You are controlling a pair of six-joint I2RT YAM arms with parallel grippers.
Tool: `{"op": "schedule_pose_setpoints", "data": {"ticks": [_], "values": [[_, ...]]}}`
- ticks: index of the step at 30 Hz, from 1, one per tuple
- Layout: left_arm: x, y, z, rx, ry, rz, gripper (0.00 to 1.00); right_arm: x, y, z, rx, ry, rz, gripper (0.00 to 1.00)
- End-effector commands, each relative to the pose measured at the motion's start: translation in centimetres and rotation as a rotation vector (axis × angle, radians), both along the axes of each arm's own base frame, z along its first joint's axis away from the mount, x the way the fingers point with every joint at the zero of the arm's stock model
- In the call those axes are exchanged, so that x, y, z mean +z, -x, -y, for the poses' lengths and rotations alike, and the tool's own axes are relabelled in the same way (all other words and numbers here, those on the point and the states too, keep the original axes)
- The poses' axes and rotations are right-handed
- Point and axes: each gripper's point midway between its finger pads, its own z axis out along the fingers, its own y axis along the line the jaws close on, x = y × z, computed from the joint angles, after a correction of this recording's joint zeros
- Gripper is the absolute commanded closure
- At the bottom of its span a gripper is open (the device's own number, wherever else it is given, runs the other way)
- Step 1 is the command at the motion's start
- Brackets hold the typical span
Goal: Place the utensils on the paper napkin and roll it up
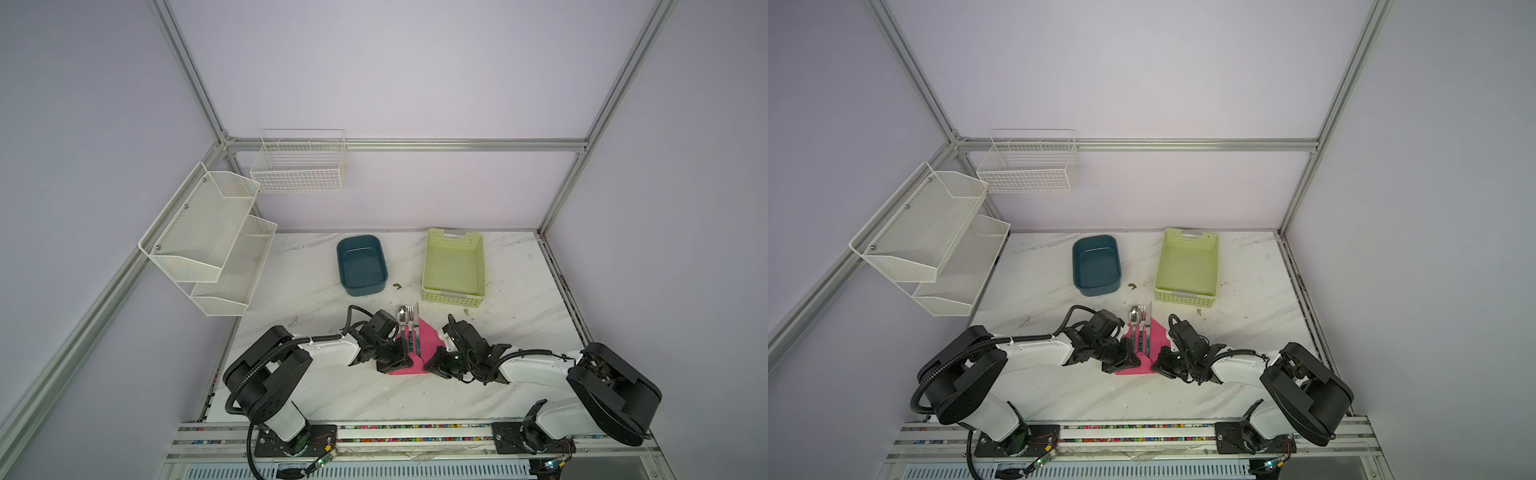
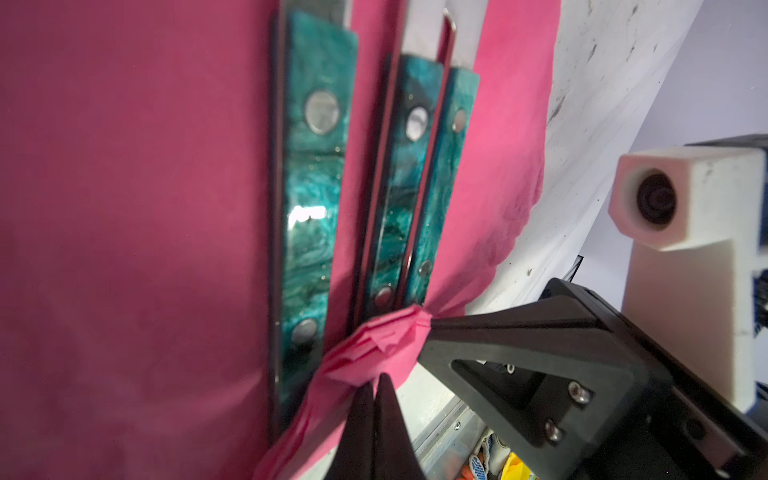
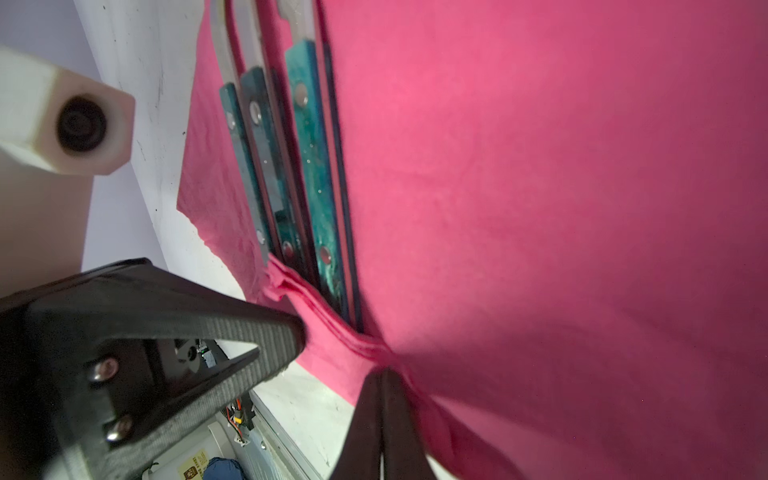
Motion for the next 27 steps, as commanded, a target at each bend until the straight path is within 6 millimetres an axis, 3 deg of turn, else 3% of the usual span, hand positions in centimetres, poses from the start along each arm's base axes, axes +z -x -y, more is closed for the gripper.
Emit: {"op": "schedule_pose_setpoints", "data": {"ticks": [1, 10, 14, 20, 27], "values": [[2.5, -1.9, 1.9, -0.015, 0.055, 0.072, 1.00, 0.3, 0.0, 0.4, -0.014, 0.016, -0.008, 0.90], [2.2, -2.0, 1.9, -0.016, 0.046, 0.066, 1.00, 4.1, -1.6, 0.0, -0.035, -0.001, 0.061, 0.78], [2.0, -2.0, 1.7, -0.013, 0.039, 0.062, 1.00, 4.9, -3.0, 0.6, -0.045, 0.030, 0.084, 0.73], [1.7, -1.9, 1.6, -0.012, 0.033, 0.055, 1.00, 4.2, -5.2, 4.1, -0.098, 0.177, 0.110, 0.68], [1.6, -1.9, 1.4, -0.010, 0.030, 0.055, 1.00, 2.5, -6.1, 7.8, -0.110, 0.393, 0.124, 0.57]]}}
